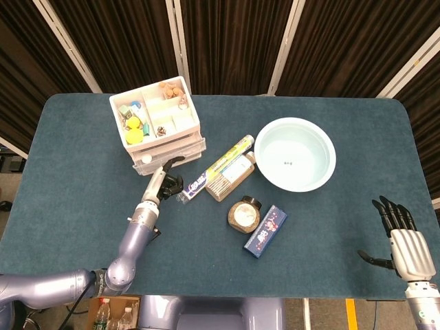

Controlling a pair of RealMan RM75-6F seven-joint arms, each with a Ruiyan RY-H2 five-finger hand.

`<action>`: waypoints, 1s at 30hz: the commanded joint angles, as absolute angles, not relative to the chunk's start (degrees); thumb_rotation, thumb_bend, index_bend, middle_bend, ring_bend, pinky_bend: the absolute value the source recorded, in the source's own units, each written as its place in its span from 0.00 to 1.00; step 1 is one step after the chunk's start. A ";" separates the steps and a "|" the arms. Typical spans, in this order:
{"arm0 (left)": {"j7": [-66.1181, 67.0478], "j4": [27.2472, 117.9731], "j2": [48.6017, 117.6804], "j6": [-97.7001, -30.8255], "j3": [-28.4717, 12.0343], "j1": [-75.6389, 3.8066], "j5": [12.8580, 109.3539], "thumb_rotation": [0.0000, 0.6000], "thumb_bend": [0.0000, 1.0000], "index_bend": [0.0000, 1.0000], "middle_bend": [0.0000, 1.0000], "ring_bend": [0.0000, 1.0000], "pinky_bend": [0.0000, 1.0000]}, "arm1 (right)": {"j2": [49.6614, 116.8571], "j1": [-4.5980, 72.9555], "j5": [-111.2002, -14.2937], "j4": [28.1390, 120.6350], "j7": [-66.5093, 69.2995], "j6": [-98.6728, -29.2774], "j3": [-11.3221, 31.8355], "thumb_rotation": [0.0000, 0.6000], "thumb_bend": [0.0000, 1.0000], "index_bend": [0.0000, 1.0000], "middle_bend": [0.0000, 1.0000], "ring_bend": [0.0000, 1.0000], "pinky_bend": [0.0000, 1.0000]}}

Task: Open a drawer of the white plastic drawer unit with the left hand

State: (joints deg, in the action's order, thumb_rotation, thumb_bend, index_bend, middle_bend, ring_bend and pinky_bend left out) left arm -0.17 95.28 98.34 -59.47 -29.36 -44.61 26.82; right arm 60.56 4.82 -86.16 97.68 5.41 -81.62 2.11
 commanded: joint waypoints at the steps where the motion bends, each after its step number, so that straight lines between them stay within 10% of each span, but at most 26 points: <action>1: -0.40 96.81 97.71 -59.66 -28.40 -43.73 27.79 1.00 0.72 0.21 1.00 0.92 0.91 | 60.59 4.81 -86.13 97.69 5.50 -81.67 2.16 1.00 0.16 0.00 0.00 0.00 0.01; 12: 0.60 102.07 92.13 -58.24 -24.11 -40.36 29.84 1.00 0.60 0.11 1.00 0.92 0.91 | 60.77 4.72 -86.19 97.68 5.12 -81.88 2.16 1.00 0.16 0.00 0.00 0.00 0.01; 30: 20.23 116.10 82.56 -67.57 -18.03 -43.02 42.11 1.00 0.63 0.21 1.00 0.93 0.92 | 60.83 4.80 -85.73 97.60 5.31 -81.18 2.03 1.00 0.16 0.00 0.00 0.00 0.01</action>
State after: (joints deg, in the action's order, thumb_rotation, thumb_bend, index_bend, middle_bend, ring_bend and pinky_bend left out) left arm 18.53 114.25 83.58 -65.82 -17.68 -42.44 41.90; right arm 60.83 4.79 -85.73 97.61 5.31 -81.18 2.04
